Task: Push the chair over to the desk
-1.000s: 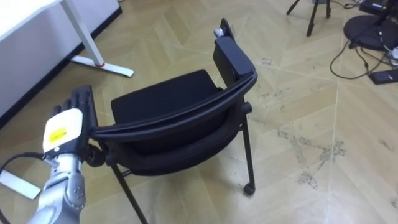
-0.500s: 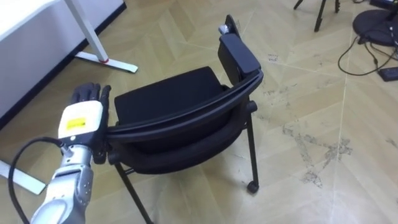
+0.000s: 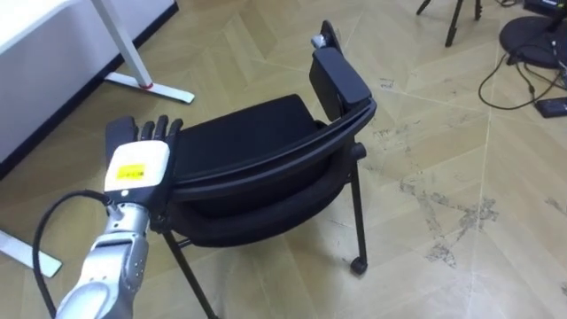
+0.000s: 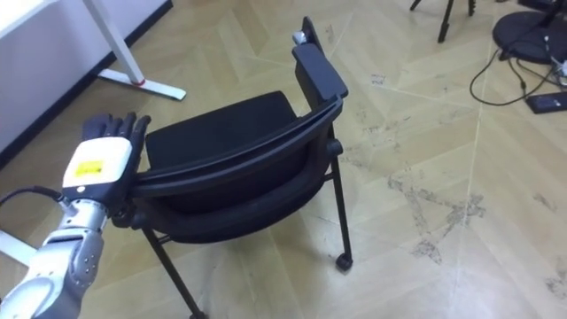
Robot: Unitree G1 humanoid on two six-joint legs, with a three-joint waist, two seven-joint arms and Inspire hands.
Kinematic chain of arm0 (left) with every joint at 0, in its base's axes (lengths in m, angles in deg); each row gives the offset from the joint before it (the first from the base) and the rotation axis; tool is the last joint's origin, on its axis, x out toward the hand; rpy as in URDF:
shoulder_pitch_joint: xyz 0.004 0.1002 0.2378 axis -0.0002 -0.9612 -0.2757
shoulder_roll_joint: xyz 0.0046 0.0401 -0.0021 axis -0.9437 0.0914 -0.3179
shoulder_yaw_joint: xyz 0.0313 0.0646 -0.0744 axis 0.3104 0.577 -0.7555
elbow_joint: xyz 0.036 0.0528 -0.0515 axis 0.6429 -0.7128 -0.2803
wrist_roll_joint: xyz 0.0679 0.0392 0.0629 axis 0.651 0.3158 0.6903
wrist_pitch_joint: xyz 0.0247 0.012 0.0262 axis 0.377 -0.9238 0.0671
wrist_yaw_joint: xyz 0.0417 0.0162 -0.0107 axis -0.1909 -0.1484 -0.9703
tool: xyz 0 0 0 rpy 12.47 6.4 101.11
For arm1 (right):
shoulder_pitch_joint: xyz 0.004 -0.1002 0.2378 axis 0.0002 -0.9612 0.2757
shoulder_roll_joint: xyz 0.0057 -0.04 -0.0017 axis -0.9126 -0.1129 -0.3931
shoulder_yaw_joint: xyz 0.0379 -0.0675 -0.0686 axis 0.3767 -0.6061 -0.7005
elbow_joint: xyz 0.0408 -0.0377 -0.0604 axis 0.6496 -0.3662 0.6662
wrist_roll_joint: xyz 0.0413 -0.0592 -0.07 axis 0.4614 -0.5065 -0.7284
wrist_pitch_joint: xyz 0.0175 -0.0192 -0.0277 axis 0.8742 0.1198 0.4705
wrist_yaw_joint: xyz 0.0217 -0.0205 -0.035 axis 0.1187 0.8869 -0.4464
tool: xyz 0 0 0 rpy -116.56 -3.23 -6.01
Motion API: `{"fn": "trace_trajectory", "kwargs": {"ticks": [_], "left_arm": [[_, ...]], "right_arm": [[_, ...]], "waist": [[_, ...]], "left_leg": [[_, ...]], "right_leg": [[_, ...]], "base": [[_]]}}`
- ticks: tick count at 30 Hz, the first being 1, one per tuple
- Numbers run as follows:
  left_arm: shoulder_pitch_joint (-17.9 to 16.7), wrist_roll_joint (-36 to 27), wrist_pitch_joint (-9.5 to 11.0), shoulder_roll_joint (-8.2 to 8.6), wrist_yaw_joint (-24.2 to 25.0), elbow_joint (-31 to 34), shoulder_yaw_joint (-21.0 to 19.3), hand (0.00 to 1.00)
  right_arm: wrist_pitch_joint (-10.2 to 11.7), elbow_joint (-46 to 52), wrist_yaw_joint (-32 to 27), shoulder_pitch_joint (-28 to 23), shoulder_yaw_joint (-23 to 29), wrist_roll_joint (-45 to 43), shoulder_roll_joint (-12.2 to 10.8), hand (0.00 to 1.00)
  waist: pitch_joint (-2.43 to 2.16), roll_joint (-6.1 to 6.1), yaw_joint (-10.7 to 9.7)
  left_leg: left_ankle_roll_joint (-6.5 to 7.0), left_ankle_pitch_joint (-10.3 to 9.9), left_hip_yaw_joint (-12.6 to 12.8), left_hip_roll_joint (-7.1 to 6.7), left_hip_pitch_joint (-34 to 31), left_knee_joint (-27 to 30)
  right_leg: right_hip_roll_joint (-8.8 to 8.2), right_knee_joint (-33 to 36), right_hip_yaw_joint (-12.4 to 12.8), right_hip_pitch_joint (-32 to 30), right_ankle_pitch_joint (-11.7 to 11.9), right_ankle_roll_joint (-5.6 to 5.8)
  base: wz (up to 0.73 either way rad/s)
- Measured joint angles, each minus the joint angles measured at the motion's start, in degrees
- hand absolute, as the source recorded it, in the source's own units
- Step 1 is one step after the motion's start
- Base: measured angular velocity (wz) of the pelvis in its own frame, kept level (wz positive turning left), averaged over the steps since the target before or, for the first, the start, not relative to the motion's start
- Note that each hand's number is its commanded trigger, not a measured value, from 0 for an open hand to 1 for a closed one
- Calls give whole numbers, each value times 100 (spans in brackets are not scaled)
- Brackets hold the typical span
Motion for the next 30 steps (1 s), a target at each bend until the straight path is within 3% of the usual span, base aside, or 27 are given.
{"fn": "trace_trajectory", "kwargs": {"ticks": [10, 15, 19, 30], "left_arm": [[1, -62, 4, 62, 0, 3, 110, 0], [-4, -63, 11, 85, -11, -66, 146, 0], [12, -166, 120, 129, -165, -393, 143, 0], [438, -388, 229, 219, -563, -1452, 145, 0]], "right_arm": [[0, 43, 3, 11, -140, 2, 0, 0], [-7, 41, -8, 7, -140, 8, -3, 0], [-13, 47, -65, 6, -140, -8, -27, 0], [-83, 106, -72, -50, -132, -18, -17, 0]], "waist": [[-42, -12, -144], [-28, -45, -143], [-70, -9, -136], [-70, -12, -223]], "left_leg": [[0, 0, 7, -2, 28, 0], [0, 0, 37, -7, 101, -1], [0, 0, 69, -18, 169, -1], [0, 0, 288, -24, 308, -3]], "right_leg": [[2, 1, 7, 21, 2, 4], [12, -20, 66, 43, 1, 5], [13, -11, 148, 78, -1, 9], [40, 9, 331, 140, 14, 45]], "base": [[0], [-7], [-9], [-5]]}}
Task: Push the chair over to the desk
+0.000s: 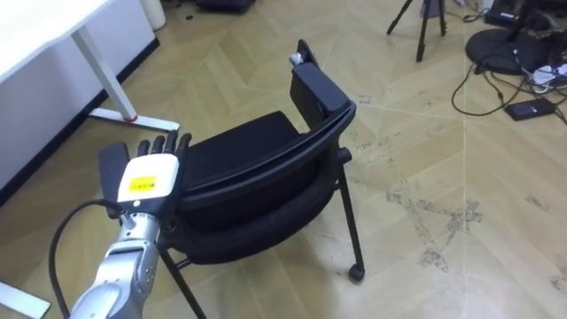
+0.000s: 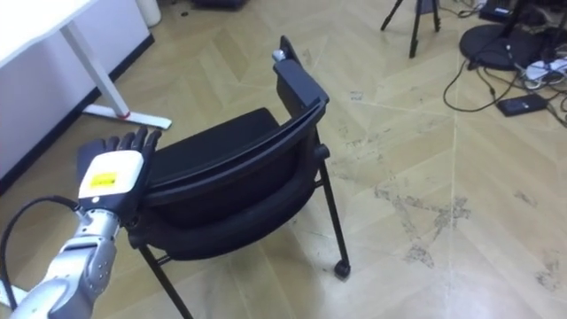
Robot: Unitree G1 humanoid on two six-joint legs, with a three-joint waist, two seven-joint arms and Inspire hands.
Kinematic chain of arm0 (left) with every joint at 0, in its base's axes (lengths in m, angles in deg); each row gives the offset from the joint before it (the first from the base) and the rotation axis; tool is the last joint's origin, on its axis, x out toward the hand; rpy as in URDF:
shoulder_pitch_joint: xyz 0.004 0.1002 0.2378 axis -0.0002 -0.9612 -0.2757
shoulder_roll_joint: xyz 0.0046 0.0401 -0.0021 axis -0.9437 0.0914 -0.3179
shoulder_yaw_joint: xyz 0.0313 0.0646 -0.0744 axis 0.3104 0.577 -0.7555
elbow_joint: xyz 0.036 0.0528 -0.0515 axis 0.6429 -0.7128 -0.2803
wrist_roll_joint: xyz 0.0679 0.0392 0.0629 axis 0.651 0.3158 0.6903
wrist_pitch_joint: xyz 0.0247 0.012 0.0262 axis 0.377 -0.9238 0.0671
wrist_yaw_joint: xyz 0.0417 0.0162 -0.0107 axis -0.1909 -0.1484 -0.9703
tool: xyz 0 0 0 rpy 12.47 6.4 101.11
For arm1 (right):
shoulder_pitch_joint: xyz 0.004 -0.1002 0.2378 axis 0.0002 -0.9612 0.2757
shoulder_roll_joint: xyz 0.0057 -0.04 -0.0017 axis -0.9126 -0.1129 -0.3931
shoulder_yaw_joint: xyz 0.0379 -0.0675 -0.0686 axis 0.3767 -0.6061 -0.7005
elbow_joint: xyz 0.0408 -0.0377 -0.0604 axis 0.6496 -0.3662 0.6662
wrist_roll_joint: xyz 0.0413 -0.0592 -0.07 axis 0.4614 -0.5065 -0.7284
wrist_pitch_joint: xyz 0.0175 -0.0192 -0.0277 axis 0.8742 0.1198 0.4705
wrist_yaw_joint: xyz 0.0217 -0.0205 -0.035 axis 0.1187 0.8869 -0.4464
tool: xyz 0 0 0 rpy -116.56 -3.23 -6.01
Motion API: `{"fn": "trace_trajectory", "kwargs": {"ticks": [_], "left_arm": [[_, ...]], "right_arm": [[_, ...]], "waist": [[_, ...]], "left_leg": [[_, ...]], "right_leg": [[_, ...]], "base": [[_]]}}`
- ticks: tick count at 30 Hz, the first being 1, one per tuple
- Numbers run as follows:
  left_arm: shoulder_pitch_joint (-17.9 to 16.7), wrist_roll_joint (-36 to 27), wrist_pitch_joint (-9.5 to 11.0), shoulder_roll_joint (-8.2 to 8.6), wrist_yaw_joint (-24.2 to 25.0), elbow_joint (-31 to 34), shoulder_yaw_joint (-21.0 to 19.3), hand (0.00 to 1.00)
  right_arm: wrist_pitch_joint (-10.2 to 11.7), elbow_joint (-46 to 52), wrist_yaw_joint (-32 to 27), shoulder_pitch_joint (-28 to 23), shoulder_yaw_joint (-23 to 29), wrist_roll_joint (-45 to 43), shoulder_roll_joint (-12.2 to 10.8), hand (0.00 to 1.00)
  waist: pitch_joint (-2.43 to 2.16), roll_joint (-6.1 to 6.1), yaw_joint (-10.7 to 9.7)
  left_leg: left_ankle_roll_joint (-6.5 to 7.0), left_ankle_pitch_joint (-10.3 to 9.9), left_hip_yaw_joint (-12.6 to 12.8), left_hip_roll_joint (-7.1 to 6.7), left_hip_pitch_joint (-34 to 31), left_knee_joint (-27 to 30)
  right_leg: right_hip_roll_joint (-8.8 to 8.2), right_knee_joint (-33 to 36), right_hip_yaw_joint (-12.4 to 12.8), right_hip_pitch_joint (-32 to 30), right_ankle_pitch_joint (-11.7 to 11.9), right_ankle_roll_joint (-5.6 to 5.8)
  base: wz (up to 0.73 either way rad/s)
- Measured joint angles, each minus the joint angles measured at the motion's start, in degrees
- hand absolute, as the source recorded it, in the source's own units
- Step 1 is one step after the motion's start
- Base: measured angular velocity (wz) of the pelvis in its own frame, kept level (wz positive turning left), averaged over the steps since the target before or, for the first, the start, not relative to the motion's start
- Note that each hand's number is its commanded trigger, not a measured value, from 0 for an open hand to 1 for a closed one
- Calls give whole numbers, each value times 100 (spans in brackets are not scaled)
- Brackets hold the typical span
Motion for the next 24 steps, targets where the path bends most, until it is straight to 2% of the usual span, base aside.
{"fn": "trace_trajectory", "kwargs": {"ticks": [4, 5, 7, 15, 24], "left_arm": [[130, -160, 15, -11, -12, -222, -39, 0], [145, -216, 17, -9, -12, -261, -93, 58], [155, -273, 39, -15, -12, -311, -160, 100], [154, -283, 101, -59, -5, -341, -269, 100], [148, -277, 254, -226, 3, -338, -29, 100]], "right_arm": [[0, 29, -5, -12, 2, 0, 1, 0], [0, 33, -4, -12, 10, -10, 1, 0], [0, 33, -4, -12, 19, -12, 3, 0], [0, 195, -5, -12, 22, -57, 12, 0], [3, 232, -11, -10, 16, -123, 14, 0]], "waist": [[-3, -3, -49], [-5, -7, -70], [-9, -7, -85], [-37, 20, -140], [-40, 25, -191]], "left_leg": [[0, 0, 39, -13, -11, 0], [0, 0, 41, -13, -18, 0], [0, 0, 57, -11, -28, -1], [46, -23, 68, -2, -95, -96], [49, -24, -21, 1, -99, -93]], "right_leg": [[4, 93, 80, -91, 11, 7], [14, 104, 109, -114, 19, 14], [29, 118, 136, -147, 34, 27], [73, 221, 176, -268, 87, -8], [63, 188, 125, -225, 97, -8]], "base": [[-8], [-13], [-13], [-4], [3]]}}
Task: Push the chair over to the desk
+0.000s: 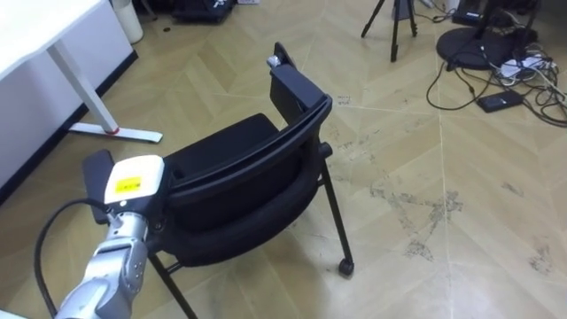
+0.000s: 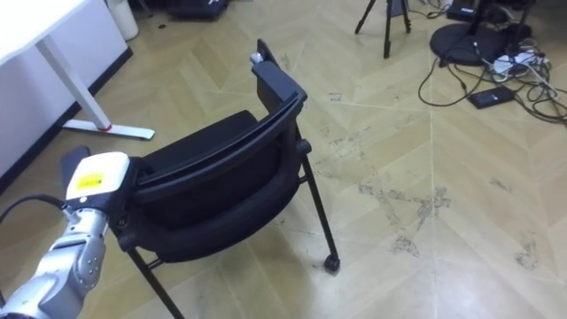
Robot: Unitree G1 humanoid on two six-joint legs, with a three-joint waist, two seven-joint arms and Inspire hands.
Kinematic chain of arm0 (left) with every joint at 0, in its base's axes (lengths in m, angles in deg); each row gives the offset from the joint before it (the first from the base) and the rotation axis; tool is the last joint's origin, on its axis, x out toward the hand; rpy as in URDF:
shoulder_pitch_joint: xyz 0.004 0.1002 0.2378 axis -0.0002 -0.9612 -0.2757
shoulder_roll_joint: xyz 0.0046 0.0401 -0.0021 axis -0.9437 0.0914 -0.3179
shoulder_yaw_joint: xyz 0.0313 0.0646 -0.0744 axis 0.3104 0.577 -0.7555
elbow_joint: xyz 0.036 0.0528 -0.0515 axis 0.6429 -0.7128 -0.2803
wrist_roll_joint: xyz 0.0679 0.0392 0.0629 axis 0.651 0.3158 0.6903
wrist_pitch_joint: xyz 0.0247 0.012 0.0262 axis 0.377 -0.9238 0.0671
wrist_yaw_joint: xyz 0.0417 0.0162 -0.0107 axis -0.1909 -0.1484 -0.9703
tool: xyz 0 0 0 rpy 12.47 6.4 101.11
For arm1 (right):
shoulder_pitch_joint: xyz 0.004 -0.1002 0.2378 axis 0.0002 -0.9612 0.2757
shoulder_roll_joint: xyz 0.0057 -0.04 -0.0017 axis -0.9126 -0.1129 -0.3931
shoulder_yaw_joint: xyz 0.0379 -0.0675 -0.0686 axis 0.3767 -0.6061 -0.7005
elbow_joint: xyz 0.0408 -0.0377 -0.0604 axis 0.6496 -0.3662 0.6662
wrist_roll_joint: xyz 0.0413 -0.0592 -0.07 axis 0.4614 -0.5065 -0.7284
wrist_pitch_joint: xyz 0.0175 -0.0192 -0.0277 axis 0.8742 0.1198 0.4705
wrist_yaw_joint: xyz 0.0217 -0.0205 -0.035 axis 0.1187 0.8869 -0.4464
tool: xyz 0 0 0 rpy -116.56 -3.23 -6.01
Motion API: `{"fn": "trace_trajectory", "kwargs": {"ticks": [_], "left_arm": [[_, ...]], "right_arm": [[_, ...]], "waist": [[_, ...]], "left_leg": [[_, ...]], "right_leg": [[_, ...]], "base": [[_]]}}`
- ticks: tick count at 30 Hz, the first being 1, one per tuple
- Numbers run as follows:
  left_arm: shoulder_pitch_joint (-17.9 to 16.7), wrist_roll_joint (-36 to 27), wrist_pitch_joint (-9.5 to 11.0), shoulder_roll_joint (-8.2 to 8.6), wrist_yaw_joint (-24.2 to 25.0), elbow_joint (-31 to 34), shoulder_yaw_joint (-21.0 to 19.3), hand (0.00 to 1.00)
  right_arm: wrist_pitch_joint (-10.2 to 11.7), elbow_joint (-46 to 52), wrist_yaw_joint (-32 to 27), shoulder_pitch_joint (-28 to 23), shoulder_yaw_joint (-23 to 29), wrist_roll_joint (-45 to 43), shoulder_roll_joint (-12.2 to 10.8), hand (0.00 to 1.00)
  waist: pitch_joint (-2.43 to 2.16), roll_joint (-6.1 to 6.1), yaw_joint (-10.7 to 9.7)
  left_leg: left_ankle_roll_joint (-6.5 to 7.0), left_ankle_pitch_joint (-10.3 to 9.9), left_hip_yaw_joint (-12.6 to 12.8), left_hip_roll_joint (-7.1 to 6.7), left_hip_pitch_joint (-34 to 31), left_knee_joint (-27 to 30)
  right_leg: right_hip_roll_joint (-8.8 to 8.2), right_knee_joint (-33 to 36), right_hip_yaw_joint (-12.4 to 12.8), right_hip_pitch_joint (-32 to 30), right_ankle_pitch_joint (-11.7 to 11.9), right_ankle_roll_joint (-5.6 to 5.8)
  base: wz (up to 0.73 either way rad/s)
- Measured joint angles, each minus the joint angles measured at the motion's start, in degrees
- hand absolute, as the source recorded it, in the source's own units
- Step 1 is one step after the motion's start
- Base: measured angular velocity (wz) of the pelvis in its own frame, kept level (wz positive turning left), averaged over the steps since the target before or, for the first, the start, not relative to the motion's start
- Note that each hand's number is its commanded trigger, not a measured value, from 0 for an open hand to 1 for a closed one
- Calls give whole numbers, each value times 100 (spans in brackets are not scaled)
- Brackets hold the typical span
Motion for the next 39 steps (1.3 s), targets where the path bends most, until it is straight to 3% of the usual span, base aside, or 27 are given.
{"fn": "trace_trajectory", "kwargs": {"ticks": [19, 21, 24, 26, 29, 34, 37, 39], "left_arm": [[-9, 7, -30, 32, -242, 57, 95, 100], [-12, 6, -32, 3, -251, 57, 95, 100], [-34, 6, -49, -121, -235, 166, 121, 100], [-52, 6, -55, -263, -234, 204, 131, 100], [-61, 8, -73, -394, -225, 224, 131, 100], [-45, -3, -101, -612, -232, 292, 127, 100], [-23, -2, -144, -672, -235, 297, 117, 100], [-22, -3, -171, -692, -230, 298, 117, 100]], "right_arm": [[1, -34, -375, -42, 12, -274, 39, 0], [0, -69, -442, -55, 46, -466, 115, 0], [-84, -328, -610, -53, 297, -547, 235, 0], [-228, -369, -676, -52, 497, -665, 429, 0], [-234, -351, -902, -21, 1042, -877, 810, 0], [-228, 172, -1608, 91, 1439, -947, 1440, 0], [-229, 614, -2021, 240, 1624, -985, 1550, 0], [-238, 979, -2244, 313, 1623, -1055, 1567, 0]], "waist": [[18, -22, -32], [26, -49, -35], [31, -185, -34], [30, -339, -34], [-2, -493, -70], [-25, -679, -49], [-63, -763, -45], [-62, -770, -47]], "left_leg": [[0, 2, -34, 3, -1, 15], [0, 2, -34, -13, -3, 15], [0, 2, -37, -12, -5, 43], [-1, 2, -36, -12, -14, 96], [-1, 2, -14, -3, -9, 110], [0, 2, 69, 8, -123, 156], [2, 1, 82, 14, -166, 152], [8, -4, 96, 18, -168, 147]], "right_leg": [[-6, -64, 15, -8, -8, 8], [-19, 22, 6, -50, -58, 11], [-22, 116, 17, -84, -106, -11], [-26, 203, 32, -111, -140, -24], [-17, 206, 37, -106, -141, -21], [11, 200, 133, -201, -61, 8], [30, 200, 142, -274, 13, -26], [30, 202, 125, -283, 41, -49]], "base": [[0], [0], [0], [-4], [-1], [-11], [-11], [-10]]}}
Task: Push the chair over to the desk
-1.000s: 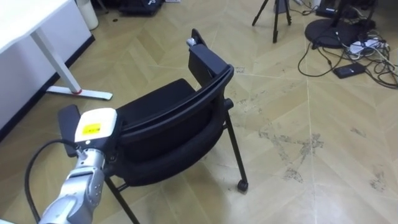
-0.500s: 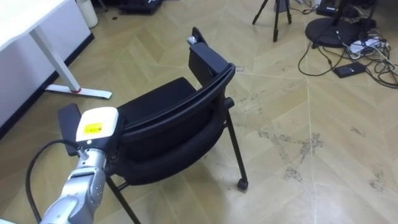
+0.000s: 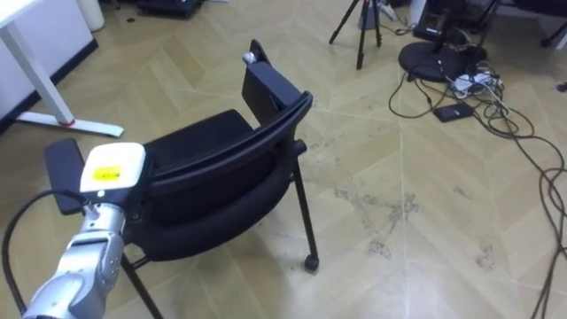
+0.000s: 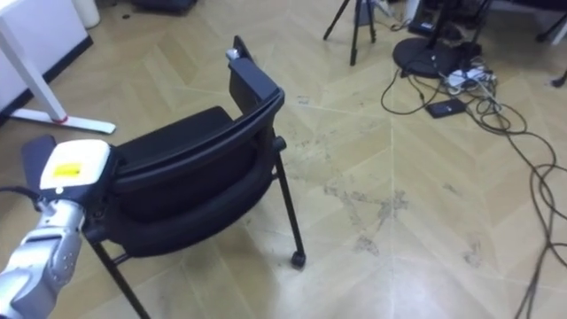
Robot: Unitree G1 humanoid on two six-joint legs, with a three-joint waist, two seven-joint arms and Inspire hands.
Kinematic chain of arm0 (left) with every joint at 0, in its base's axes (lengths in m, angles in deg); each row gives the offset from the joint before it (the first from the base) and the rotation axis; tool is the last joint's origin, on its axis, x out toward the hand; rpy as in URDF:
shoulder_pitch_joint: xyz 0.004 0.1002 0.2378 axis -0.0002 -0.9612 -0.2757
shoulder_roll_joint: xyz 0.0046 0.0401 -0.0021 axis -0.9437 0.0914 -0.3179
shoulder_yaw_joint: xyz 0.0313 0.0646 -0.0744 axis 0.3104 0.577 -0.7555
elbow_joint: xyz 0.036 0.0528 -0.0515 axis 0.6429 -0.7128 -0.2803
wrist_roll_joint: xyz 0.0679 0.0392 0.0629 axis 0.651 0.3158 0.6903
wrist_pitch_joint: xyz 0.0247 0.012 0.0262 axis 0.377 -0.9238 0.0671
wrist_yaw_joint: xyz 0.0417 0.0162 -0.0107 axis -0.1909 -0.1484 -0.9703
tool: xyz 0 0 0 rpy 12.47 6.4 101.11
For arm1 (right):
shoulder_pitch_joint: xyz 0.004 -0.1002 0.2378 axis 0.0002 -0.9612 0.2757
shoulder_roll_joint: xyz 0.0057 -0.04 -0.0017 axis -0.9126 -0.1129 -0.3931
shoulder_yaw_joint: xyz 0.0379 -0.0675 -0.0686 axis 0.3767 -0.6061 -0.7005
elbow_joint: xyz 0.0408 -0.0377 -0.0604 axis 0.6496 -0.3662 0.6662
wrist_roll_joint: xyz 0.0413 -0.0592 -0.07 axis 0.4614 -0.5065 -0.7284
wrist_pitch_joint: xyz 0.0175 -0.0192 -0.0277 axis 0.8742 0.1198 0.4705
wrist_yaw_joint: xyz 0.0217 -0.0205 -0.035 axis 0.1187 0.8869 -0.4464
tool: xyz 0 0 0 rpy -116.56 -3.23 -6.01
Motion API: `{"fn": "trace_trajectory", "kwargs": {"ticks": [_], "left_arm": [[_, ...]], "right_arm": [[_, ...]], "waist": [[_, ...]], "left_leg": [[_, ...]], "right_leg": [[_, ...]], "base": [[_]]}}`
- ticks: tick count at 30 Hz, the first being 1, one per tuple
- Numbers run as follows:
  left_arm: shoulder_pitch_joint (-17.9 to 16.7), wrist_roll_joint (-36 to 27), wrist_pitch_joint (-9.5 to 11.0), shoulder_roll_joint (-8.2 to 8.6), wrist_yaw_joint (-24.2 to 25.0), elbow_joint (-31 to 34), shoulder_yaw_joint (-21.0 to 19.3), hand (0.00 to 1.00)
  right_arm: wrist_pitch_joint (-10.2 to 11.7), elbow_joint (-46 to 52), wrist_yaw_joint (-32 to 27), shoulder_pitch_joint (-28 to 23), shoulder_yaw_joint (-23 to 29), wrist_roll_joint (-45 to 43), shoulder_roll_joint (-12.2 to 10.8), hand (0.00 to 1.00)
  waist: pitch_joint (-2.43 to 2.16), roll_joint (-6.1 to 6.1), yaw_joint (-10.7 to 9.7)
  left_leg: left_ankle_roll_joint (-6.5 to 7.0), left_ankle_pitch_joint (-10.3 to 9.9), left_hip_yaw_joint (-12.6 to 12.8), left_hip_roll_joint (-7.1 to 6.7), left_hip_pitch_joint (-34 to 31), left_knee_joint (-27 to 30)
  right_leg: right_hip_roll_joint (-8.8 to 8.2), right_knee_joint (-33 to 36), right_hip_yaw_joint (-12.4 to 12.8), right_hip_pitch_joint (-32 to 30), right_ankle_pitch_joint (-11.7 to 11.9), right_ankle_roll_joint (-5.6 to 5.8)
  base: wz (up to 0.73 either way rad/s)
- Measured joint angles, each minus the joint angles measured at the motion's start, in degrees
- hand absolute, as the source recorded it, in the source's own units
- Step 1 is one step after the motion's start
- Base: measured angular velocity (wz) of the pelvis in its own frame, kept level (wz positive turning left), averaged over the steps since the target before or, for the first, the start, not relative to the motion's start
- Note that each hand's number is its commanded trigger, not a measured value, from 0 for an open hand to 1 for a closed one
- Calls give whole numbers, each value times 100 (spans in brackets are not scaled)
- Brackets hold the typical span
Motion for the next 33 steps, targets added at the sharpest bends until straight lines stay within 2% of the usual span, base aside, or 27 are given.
{"fn": "trace_trajectory", "kwargs": {"ticks": [3, 5, 9, 11, 15, 17, 22, 26, 33], "left_arm": [[-3, -43, -8, 1, 9, 4, -1, 100], [-2, -51, 3, 22, 7, 9, 2, 100], [46, -50, 4, 66, 29, 35, 28, 100], [59, -64, 24, 98, 36, 72, 32, 100], [85, -82, 27, 94, 103, 155, 35, 100], [170, -81, 30, 105, 159, 153, 90, 100], [287, -82, 32, 111, 189, 162, 157, 100], [361, -82, 36, 83, 214, 185, 254, 100], [415, -12, 124, 68, 232, 259, 300, 100]], "right_arm": [[-12, 897, -377, 11, -2, -443, 0, 0], [-5, 1583, -603, 119, -92, -883, 0, 0], [-2, 2232, -715, 382, -386, -1547, -28, 0], [-2, 2908, -734, 409, -539, -2220, -79, 0], [-1, 3471, -718, 629, -1005, -2844, -79, 0], [5, 3740, -652, 674, -1256, -2882, -88, 0], [-5, 3808, -344, 994, -1805, -2902, -95, 0], [-4, 4075, 25, 996, -2233, -3382, -96, 0], [56, 4434, 486, 1002, -2535, -3982, -95, 0]], "waist": [[-5, 39, 15], [10, 70, 15], [31, 122, 70], [34, 206, 153], [78, 208, 200], [94, 198, 329], [80, 229, 408], [97, 202, 502], [112, 160, 632]], "left_leg": [[0, -1, 26, 5, 13, -55], [-2, 0, 19, 7, 12, -30], [-2, 0, 28, 3, -1, -26], [-1, 0, 19, 0, -39, -35], [-4, 2, 26, 5, -64, 34], [-4, 2, 39, 6, -63, 33], [-2, 3, 29, -15, -122, 34], [0, 5, 22, -11, -124, 42], [0, 5, 23, -7, -143, 44]], "right_leg": [[7, -1, -4, -6, 19, -25], [10, -2, -5, -4, 25, -30], [23, -10, 37, -20, 30, -20], [20, -10, 31, -70, 38, -14], [13, -8, 27, -100, 42, -23], [16, -22, 25, -105, 42, -23], [-15, 39, 22, -198, 42, -22], [-25, 69, 25, -198, 40, -24], [-16, 3, 12, -192, 41, -23]], "base": [[-3], [0], [-1], [0], [-1], [-2], [-1], [0], [0]]}}
